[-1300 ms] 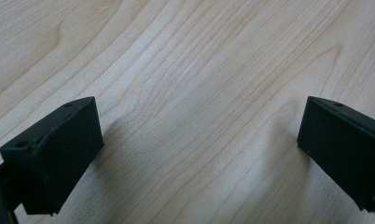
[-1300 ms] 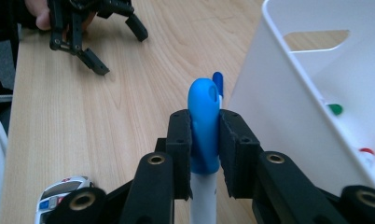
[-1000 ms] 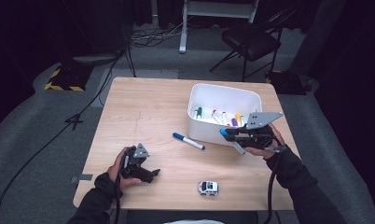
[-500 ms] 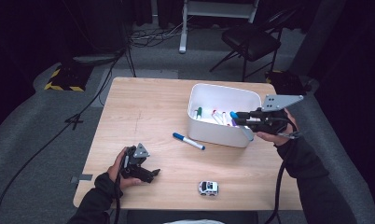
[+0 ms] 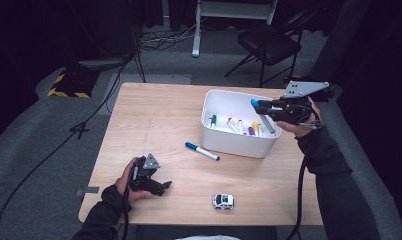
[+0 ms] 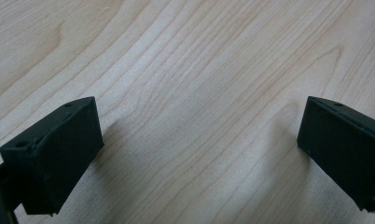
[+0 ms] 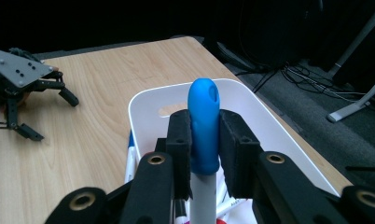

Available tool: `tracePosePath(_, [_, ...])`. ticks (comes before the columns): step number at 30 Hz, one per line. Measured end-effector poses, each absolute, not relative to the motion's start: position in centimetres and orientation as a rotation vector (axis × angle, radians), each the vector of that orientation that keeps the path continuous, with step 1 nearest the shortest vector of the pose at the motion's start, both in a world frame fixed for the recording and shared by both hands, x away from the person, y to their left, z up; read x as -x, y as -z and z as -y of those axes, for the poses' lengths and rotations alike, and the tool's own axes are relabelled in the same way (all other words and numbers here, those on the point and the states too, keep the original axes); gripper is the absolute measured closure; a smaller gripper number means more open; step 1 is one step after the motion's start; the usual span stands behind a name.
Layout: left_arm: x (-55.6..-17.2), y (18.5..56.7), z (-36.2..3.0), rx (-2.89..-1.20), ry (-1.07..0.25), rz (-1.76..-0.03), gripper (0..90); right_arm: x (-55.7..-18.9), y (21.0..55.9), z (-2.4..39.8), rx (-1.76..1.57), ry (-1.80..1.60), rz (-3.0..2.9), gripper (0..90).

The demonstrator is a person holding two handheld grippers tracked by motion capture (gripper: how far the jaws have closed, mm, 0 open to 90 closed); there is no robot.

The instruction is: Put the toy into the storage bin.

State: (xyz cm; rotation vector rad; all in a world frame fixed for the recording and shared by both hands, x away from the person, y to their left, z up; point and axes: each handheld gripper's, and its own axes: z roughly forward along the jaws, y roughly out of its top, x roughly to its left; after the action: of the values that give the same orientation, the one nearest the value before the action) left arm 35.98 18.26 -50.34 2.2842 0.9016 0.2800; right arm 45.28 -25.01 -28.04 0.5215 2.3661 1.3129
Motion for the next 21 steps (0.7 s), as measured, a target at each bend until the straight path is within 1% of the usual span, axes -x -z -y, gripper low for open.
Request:
tracePosePath(8, [-36.0, 50.3, -18.3, -2.282, -0.280, -0.900, 0.2, -47.7, 29.1, 24.0, -0.543, -1.227, -2.378, 75.2])
tracePosePath(21, [-36.0, 50.3, -18.3, -2.282, -0.281, -0.900, 0.1, -50.5, 34.1, 22.2, -0.594, -0.941, -2.517, 75.2])
